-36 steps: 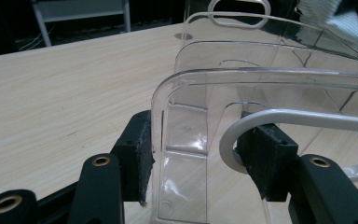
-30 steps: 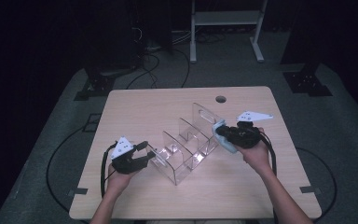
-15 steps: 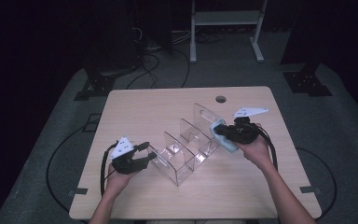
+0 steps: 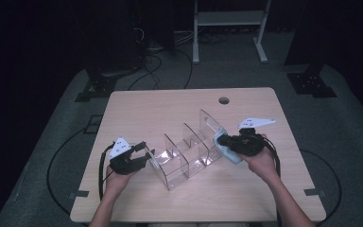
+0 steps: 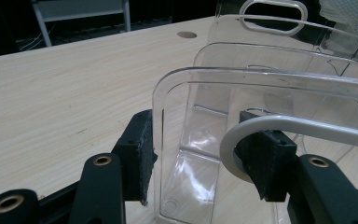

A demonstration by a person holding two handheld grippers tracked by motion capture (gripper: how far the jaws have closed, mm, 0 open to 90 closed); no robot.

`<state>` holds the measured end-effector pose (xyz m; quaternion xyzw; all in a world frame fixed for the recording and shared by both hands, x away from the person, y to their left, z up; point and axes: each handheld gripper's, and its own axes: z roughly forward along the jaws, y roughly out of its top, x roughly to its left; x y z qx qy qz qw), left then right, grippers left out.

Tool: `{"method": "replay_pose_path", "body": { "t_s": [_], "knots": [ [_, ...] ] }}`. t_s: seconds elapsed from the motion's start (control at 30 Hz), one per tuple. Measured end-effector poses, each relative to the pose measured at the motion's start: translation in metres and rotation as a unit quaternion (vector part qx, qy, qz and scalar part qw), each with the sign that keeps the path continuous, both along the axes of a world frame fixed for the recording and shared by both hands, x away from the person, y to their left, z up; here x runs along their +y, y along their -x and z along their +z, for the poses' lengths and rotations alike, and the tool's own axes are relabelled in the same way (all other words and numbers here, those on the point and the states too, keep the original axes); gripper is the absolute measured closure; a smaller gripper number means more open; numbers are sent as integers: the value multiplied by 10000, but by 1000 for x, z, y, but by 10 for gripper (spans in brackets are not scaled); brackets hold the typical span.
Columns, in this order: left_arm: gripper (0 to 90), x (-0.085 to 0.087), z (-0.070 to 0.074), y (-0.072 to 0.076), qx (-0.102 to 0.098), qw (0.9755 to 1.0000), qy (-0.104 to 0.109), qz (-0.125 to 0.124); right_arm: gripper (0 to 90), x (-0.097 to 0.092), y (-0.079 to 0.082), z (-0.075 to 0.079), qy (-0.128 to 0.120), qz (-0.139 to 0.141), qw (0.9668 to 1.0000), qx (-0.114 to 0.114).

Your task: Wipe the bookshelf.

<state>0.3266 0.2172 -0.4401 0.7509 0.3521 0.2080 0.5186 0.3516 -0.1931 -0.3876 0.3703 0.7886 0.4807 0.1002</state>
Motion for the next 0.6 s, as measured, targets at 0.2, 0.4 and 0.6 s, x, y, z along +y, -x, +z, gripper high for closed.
{"method": "replay_pose_path", "body": {
  "t_s": [0.2,0.4,0.6],
  "knots": [
    [469,-1,0,1,-15,10000,-20,47,822,23,15,-1,-32,373,9993,-26],
    [468,-5,0,3,-5,10000,14,-34,821,3,4,-1,7,-175,9998,-107],
    [469,-9,0,4,-42,10000,-9,24,820,6,9,-3,-119,-3,9999,-20]
  ]
}}
